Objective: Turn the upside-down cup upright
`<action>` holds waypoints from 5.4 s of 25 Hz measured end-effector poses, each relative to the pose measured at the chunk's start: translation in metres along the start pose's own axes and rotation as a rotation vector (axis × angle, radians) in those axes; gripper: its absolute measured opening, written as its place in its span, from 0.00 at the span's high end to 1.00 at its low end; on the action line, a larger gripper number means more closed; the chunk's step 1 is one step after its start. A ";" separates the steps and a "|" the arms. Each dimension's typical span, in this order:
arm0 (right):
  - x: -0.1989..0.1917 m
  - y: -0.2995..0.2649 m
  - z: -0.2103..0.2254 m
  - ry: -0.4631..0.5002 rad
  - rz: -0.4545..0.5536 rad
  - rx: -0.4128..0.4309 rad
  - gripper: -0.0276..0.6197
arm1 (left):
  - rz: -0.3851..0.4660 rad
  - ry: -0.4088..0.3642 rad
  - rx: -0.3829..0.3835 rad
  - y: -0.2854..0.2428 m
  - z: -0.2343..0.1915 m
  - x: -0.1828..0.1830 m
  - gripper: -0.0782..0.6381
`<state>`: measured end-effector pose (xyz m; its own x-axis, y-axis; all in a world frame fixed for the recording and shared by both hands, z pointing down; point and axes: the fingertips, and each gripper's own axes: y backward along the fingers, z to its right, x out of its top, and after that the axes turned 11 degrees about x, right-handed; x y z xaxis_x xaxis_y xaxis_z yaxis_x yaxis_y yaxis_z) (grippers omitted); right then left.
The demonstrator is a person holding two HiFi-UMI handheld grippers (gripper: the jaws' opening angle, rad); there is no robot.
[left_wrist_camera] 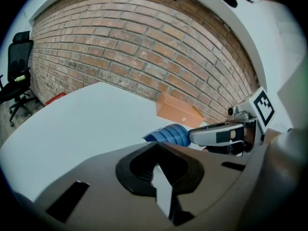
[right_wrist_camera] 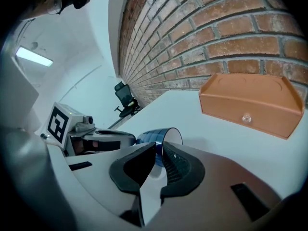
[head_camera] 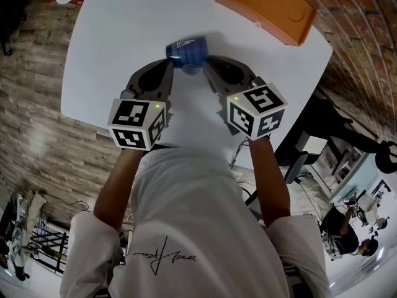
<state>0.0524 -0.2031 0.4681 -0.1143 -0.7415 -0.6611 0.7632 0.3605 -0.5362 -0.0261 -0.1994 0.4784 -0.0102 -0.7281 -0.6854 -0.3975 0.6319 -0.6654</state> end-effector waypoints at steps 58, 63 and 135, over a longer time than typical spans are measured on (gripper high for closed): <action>0.003 0.006 -0.024 -0.101 0.035 0.111 0.92 | -0.003 0.000 -0.030 -0.015 -0.004 0.001 0.88; 0.004 0.009 -0.026 -0.067 0.025 0.099 0.92 | -0.009 -0.006 -0.036 -0.017 0.000 -0.001 0.88; 0.033 -0.043 -0.053 0.104 -0.100 0.133 0.92 | -0.142 0.019 -0.088 -0.037 -0.007 -0.029 0.88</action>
<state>-0.0177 -0.2134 0.4418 -0.2537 -0.7047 -0.6626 0.8215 0.2046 -0.5322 -0.0172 -0.2030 0.5250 0.0348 -0.8140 -0.5798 -0.4746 0.4971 -0.7264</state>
